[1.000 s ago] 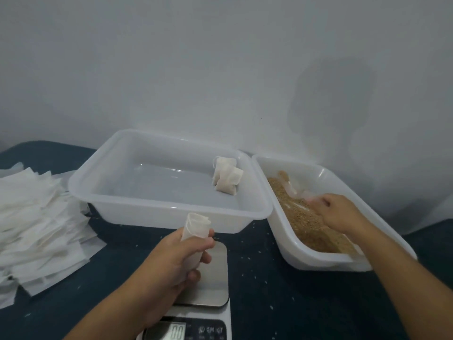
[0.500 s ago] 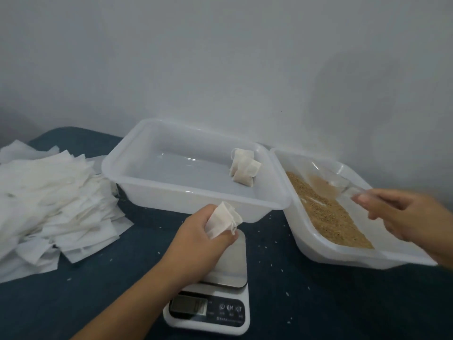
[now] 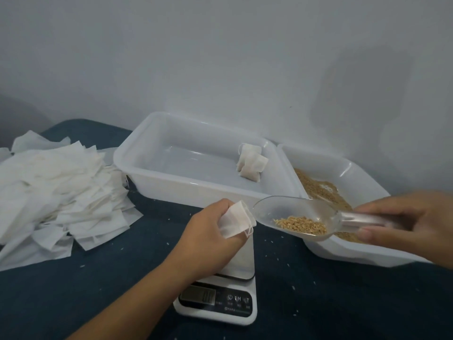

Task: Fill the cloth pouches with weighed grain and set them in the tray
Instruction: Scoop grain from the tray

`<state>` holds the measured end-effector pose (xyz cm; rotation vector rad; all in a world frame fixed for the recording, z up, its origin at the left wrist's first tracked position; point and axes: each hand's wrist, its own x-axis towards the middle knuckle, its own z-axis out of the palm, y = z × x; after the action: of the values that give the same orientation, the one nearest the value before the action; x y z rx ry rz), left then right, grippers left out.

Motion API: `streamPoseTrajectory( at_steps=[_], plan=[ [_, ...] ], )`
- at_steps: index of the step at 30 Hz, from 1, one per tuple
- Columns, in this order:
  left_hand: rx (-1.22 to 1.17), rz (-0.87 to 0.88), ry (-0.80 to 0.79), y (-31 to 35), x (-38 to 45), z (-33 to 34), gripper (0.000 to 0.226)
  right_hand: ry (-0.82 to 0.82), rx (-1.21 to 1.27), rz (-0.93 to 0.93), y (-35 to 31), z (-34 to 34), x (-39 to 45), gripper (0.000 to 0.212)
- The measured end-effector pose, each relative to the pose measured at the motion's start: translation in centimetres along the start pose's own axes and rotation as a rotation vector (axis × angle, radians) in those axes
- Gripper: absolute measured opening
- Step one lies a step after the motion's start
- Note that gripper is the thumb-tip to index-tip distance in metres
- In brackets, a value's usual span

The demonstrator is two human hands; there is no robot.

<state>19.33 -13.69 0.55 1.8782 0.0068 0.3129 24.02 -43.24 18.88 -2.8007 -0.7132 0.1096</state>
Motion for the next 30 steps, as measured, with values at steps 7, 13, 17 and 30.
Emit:
streamPoseTrajectory(
  at_steps=[7,13,17,30],
  plan=[
    [0.084,0.011,-0.016,0.0,-0.2,0.1,0.019,-0.034,-0.069,-0.024,-1.5,-0.2,0.6,0.047],
    [0.123,0.025,-0.034,-0.2,-0.3,0.4,0.022,-0.049,-0.126,-0.108,-2.4,-0.3,1.1,0.042],
    [0.138,0.029,-0.034,-0.3,-0.2,0.5,0.023,-0.038,-0.135,-0.136,-2.8,-0.4,1.0,0.041],
    [0.151,0.032,-0.033,-0.5,-0.2,0.6,0.023,-0.009,-0.18,-0.121,-2.8,-1.0,0.7,0.042]
  ],
)
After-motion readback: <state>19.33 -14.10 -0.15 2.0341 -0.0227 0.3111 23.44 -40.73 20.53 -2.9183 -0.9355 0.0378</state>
